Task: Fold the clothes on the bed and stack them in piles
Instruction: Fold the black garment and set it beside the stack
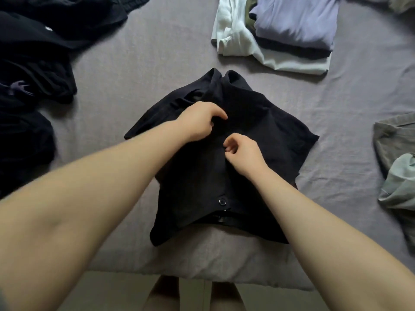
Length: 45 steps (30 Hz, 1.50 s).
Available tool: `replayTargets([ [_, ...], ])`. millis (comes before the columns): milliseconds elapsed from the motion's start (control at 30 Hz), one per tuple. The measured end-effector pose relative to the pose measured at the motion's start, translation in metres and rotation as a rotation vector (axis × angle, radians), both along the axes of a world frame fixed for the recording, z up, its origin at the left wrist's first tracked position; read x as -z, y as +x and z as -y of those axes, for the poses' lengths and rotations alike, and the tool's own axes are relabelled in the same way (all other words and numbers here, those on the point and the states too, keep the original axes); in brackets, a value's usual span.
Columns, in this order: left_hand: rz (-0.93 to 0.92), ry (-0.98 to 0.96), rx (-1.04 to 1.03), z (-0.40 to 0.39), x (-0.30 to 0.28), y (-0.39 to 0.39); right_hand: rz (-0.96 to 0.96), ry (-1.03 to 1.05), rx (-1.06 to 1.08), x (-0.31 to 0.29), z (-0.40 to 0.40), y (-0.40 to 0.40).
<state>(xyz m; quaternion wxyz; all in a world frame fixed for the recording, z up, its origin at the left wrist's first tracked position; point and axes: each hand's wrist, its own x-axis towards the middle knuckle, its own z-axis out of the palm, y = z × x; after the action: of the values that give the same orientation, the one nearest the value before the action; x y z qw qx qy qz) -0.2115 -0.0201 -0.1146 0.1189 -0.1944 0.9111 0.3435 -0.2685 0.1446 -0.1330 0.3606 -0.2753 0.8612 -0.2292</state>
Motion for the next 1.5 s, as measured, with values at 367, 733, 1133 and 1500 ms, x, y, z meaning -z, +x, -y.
replayTargets([
  [367,0.015,0.222,0.051,0.005,0.019,0.015,-0.001,-0.125,0.178,0.012,-0.013,0.016],
  [733,0.119,0.053,0.204,-0.015,0.033,0.026,-0.267,-0.141,-0.023,0.016,-0.016,0.027],
  [1133,0.199,-0.139,0.334,-0.016,0.033,0.025,-0.209,-0.135,-0.25,0.004,-0.034,0.011],
  [1500,0.272,-0.314,0.322,-0.03,0.035,0.023,-0.013,-0.083,-0.541,-0.014,-0.075,0.029],
])
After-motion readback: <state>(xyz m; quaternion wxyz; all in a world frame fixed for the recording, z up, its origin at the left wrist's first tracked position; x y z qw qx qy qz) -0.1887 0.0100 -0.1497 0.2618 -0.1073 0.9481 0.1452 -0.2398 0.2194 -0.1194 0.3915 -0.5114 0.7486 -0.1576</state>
